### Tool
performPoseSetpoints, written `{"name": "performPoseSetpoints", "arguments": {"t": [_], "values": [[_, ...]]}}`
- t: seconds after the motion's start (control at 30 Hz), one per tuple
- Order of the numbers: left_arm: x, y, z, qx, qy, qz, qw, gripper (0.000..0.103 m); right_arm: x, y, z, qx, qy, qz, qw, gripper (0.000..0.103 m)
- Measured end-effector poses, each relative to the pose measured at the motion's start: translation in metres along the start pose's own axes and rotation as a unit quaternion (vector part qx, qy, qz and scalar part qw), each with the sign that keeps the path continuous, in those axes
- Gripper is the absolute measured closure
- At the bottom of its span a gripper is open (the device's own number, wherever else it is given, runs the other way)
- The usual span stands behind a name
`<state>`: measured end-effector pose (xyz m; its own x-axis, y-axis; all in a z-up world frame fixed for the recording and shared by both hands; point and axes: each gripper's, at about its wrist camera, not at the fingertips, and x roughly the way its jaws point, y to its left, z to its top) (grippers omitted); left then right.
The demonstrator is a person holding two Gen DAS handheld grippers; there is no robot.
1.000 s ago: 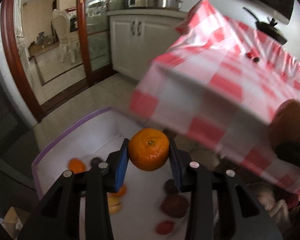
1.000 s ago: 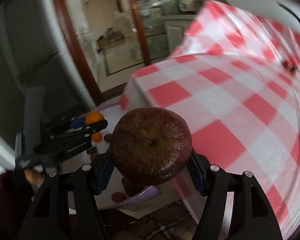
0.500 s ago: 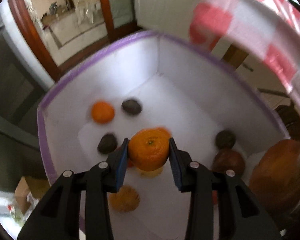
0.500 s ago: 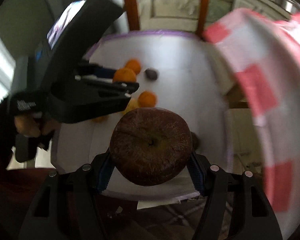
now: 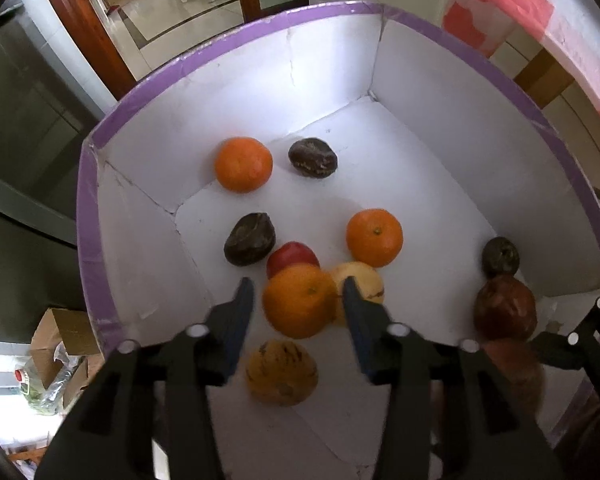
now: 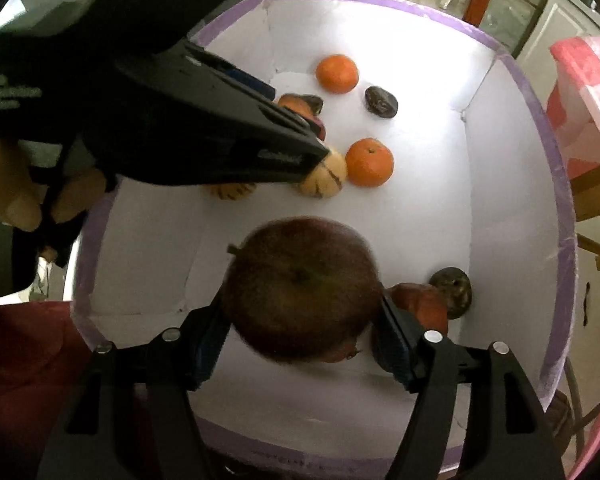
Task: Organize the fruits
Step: 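Open the left gripper dropping the orange while the right releases the apple, then move both tools back over the remaining fruits on the table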
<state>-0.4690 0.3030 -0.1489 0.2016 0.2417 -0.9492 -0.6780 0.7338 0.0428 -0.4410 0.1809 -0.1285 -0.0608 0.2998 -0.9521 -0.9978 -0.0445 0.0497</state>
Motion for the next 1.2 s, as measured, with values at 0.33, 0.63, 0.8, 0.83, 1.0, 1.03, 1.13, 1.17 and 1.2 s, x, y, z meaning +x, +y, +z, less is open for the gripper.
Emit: {"name": "performPoseSetpoints", "arguments": {"t": [0.33, 0.63, 0.8, 0.83, 1.0, 1.03, 1.13, 1.17, 1.2], "values": [[-0.042, 0.002, 0.025, -0.027, -0.095, 0.053, 0.9937, 0.016, -0.079, -0.022, 0.000, 0.059, -0.133, -0.009, 0.989, 0.024], [-0.142, -0.043, 0.080, -0.033, -0.277, 0.048, 0.9592, 0.002, -0.201, -0.070, -0.025, 0.145, -0.293, -0.086, 0.941, 0.020], [-0.182, -0.134, 0.113, 0.078, -0.302, -0.035, 0.9494, 0.002, -0.250, -0.120, -0.075, 0.229, -0.331, -0.169, 0.900, 0.017], [-0.186, -0.154, 0.118, 0.099, -0.301, -0.052, 0.9470, 0.002, -0.258, -0.131, -0.088, 0.249, -0.334, -0.184, 0.890, 0.017], [-0.184, -0.275, 0.153, 0.181, -0.297, -0.113, 0.9307, 0.002, -0.282, -0.189, -0.155, 0.351, -0.338, -0.243, 0.839, 0.017], [-0.181, -0.300, 0.160, 0.192, -0.284, -0.123, 0.9312, 0.002, -0.284, -0.203, -0.168, 0.373, -0.337, -0.251, 0.827, 0.017], [-0.166, -0.367, 0.182, 0.209, -0.242, -0.148, 0.9359, 0.002, -0.288, -0.250, -0.211, 0.444, -0.331, -0.262, 0.790, 0.016], [-0.160, -0.385, 0.189, 0.212, -0.234, -0.151, 0.9367, 0.002, -0.292, -0.269, -0.227, 0.465, -0.328, -0.270, 0.777, 0.016], [-0.151, -0.409, 0.195, 0.218, -0.227, -0.153, 0.9366, 0.002, -0.293, -0.281, -0.237, 0.476, -0.326, -0.274, 0.769, 0.016]]}}
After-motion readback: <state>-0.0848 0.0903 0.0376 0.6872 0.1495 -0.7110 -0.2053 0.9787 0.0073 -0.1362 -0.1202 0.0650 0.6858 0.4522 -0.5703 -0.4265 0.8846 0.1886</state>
